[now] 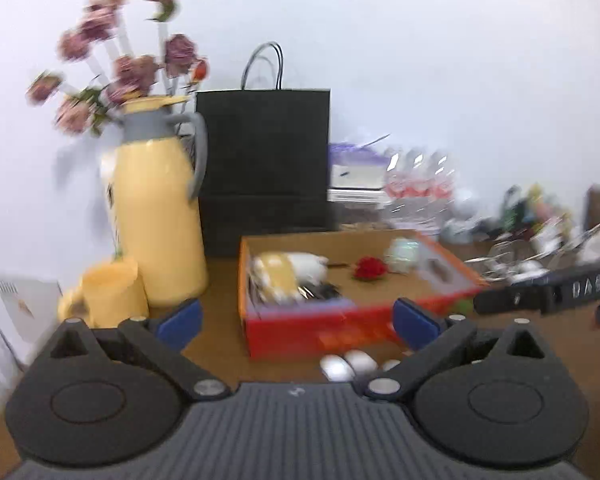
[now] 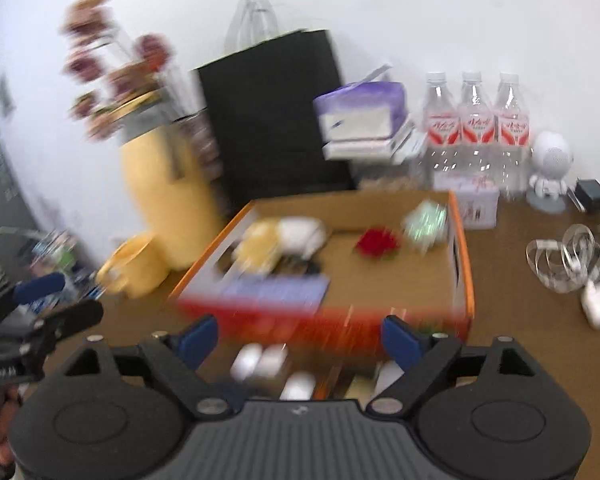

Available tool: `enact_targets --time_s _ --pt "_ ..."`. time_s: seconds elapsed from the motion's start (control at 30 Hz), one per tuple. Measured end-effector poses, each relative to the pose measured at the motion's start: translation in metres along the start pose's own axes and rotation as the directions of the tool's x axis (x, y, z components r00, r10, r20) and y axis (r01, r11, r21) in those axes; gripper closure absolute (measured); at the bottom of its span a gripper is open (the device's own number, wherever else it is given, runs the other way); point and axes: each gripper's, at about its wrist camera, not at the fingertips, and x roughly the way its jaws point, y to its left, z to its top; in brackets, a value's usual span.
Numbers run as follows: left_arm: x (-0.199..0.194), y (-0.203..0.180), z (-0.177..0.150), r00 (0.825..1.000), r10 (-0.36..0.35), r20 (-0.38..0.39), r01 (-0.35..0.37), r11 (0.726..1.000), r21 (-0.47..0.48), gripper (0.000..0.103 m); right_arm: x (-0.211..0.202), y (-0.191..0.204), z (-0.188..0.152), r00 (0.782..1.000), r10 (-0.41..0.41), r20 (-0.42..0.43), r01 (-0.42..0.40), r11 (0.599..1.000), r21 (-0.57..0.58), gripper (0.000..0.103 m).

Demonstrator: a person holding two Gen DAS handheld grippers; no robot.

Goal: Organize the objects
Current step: 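Drop the black cable in the box with the left gripper while the right drops the rose, then grasp the small white cap with the left gripper and lift it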

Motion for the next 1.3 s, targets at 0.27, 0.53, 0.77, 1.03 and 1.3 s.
enact_targets --time_s 0.27,0.53,0.77,1.03,1.3 --pt "-0.1 -0.014 -0.092 0.998 0.008 -0.058 -0.012 0.998 -0.069 0.0 -0.107 0.059 -0.153 0.979 -0.1 0.175 0.119 0.987 -0.105 0.0" --pt "-0.119 -0.023 -0.122 0.992 0.003 -0.128 -0.004 1.0 -0.004 0.0 -0.15 0.07 -0.221 0.964 -0.237 0.122 0.238 0.971 0.009 0.003" --pt "-0.088 -0.023 -0.12 0.992 -0.03 -0.124 0.028 0.999 -0.02 0.0 -0.219 0.057 -0.216 0.862 -0.37 0.346 0.378 0.925 0.045 0.004" --pt "0.015 -0.011 -0.076 0.994 -0.036 -0.105 0.036 0.999 0.0 0.0 -0.143 0.029 -0.168 0.911 -0.298 0.284 0.3 0.953 0.038 0.019" --pt "0.161 0.01 -0.057 0.941 -0.219 -0.257 0.225 0.974 -0.006 0.04 0.02 0.029 -0.073 0.945 -0.198 0.259 0.259 0.939 -0.228 0.034"
